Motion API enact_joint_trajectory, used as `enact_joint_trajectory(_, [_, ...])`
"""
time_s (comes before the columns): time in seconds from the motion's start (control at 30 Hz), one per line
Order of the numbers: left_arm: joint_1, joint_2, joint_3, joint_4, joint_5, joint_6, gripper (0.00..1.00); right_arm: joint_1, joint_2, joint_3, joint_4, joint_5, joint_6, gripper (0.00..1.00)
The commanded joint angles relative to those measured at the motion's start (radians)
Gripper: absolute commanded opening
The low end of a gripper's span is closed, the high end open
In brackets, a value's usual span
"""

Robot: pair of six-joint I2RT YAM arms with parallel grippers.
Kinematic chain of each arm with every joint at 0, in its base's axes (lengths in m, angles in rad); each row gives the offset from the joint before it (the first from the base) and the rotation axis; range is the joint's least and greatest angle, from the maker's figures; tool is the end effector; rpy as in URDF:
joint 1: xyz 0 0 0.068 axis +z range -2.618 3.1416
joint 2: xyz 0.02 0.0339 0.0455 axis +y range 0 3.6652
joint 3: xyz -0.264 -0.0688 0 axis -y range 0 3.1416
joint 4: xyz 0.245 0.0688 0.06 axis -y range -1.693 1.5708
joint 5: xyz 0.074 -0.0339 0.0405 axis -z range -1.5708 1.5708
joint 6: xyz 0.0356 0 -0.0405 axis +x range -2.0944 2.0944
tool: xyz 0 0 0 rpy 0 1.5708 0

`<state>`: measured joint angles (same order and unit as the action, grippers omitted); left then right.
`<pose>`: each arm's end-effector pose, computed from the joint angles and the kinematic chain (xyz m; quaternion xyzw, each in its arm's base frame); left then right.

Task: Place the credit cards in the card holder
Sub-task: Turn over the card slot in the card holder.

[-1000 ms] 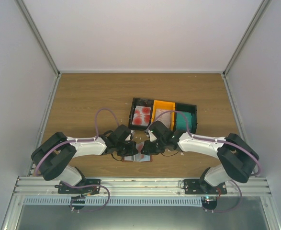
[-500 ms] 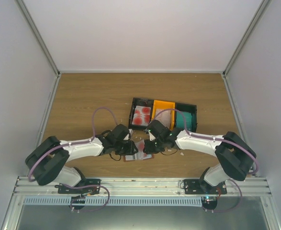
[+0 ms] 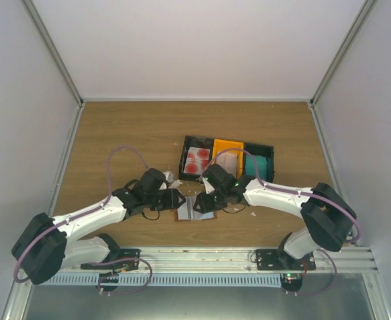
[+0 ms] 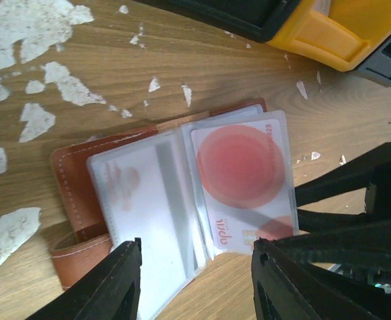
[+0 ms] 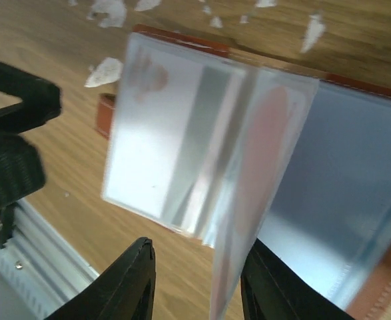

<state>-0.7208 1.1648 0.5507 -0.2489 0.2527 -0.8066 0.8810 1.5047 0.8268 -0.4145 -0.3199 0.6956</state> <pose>0.1602 -0.1526 0.1815 0.0037 0.9316 -0.3231 0.1666 0.1700 0.2236 0.1743 -0.1264 0.9515 0.2750 0.0552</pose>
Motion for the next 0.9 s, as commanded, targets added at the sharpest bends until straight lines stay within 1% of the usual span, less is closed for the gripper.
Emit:
enact_joint_trajectory(0.0, [0.043, -0.042, -0.042, 0.053, 0.051, -0.020, 0.48, 0.014, -0.005, 0.023, 0.083, -0.085, -0.011, 0.37])
enact_joint_trajectory(0.1, [0.060, -0.063, -0.051, 0.053, 0.054, -0.026, 0.49, 0.024, -0.006, 0.020, 0.135, -0.121, -0.030, 0.38])
enact_joint_trajectory(0.2, [0.081, -0.091, -0.067, 0.050, 0.039, -0.039, 0.49, 0.036, 0.010, 0.013, 0.176, -0.134, -0.054, 0.43])
enact_joint_trajectory(0.37, [0.115, -0.147, -0.097, 0.050, 0.038, -0.055, 0.52, 0.038, 0.057, -0.005, 0.256, -0.166, -0.060, 0.44])
enact_joint_trajectory(0.5, [0.125, -0.163, -0.103, 0.052, 0.044, -0.047, 0.54, 0.038, 0.108, -0.004, 0.297, -0.156, -0.053, 0.45])
enact_joint_trajectory(0.63, [0.128, -0.161, -0.108, 0.069, 0.068, -0.039, 0.55, 0.038, 0.127, 0.026, 0.262, -0.109, -0.058, 0.44])
enact_joint_trajectory(0.73, [0.130, -0.155, -0.110, 0.089, 0.087, -0.030, 0.56, 0.026, 0.078, 0.063, 0.205, -0.039, -0.088, 0.44])
enact_joint_trajectory(0.87, [0.133, -0.144, -0.105, 0.109, 0.094, -0.020, 0.59, -0.018, -0.006, 0.120, 0.069, 0.087, -0.171, 0.44])
